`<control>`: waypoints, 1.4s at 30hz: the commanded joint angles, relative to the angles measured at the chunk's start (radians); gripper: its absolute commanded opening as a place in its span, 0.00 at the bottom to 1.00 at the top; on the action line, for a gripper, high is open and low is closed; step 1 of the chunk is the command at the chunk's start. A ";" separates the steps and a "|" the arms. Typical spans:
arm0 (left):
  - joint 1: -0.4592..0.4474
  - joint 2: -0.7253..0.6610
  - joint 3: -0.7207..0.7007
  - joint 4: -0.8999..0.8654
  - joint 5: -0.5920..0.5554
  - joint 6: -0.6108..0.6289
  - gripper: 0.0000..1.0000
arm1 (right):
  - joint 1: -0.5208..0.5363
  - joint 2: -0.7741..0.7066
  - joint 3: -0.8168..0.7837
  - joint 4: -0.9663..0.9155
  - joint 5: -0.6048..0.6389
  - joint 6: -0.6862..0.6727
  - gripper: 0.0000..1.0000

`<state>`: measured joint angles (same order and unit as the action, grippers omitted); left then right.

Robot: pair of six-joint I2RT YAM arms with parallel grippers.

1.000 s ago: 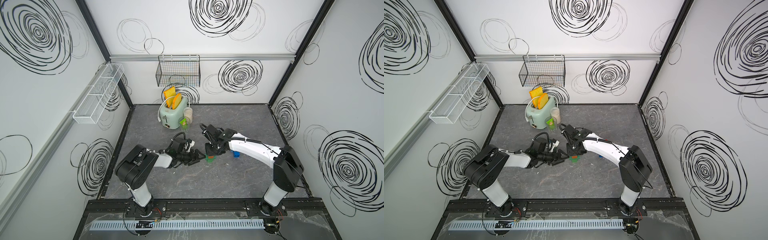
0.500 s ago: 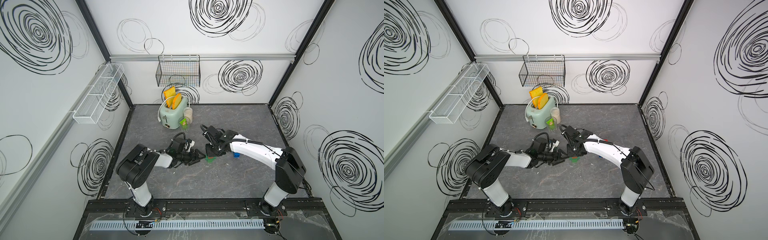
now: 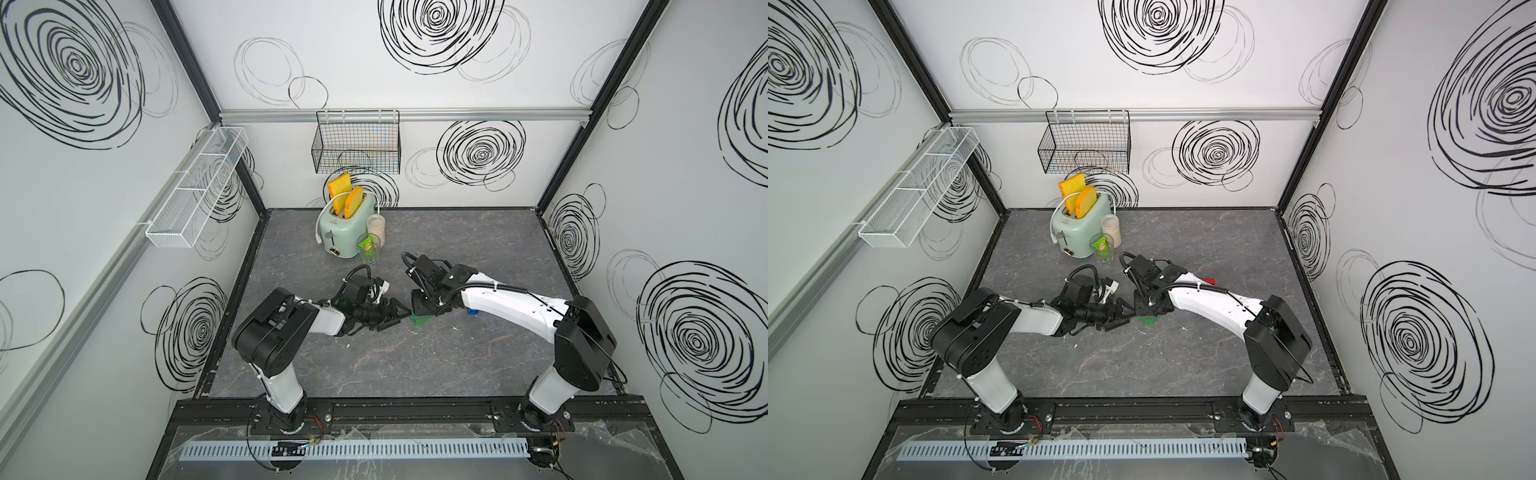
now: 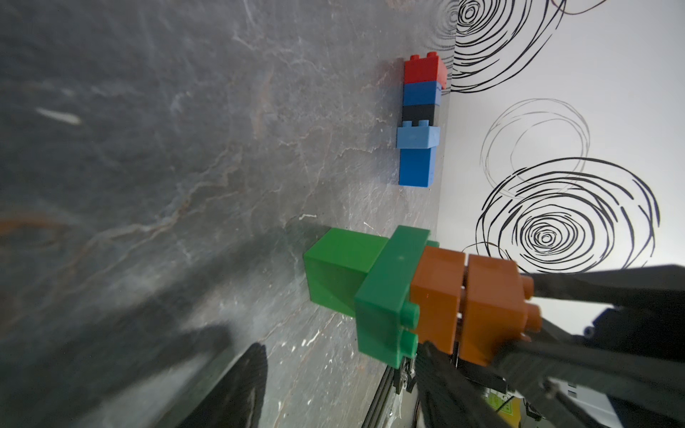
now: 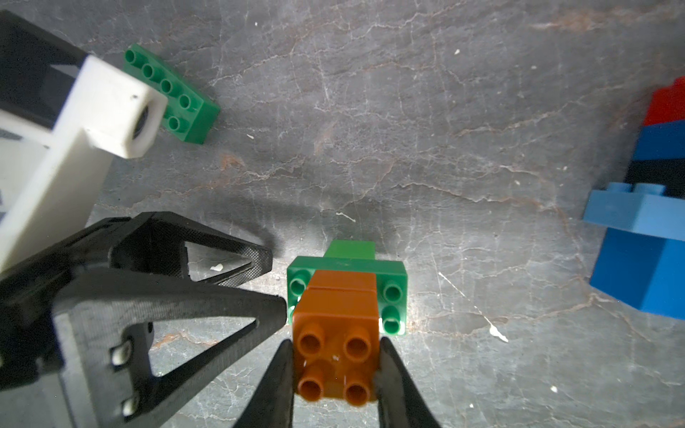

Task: Assemble the letter f with lego
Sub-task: Assemble the lego brick with the lego brick.

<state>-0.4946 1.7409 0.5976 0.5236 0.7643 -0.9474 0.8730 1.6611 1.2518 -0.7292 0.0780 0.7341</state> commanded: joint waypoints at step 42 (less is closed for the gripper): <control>0.082 -0.208 0.020 -0.252 -0.090 0.143 0.83 | -0.003 0.081 -0.051 -0.120 0.001 -0.035 0.29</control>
<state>-0.4335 1.6051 0.5987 0.3595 0.7181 -0.8696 0.8730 1.6684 1.2469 -0.7292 0.0822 0.6876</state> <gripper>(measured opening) 0.820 0.325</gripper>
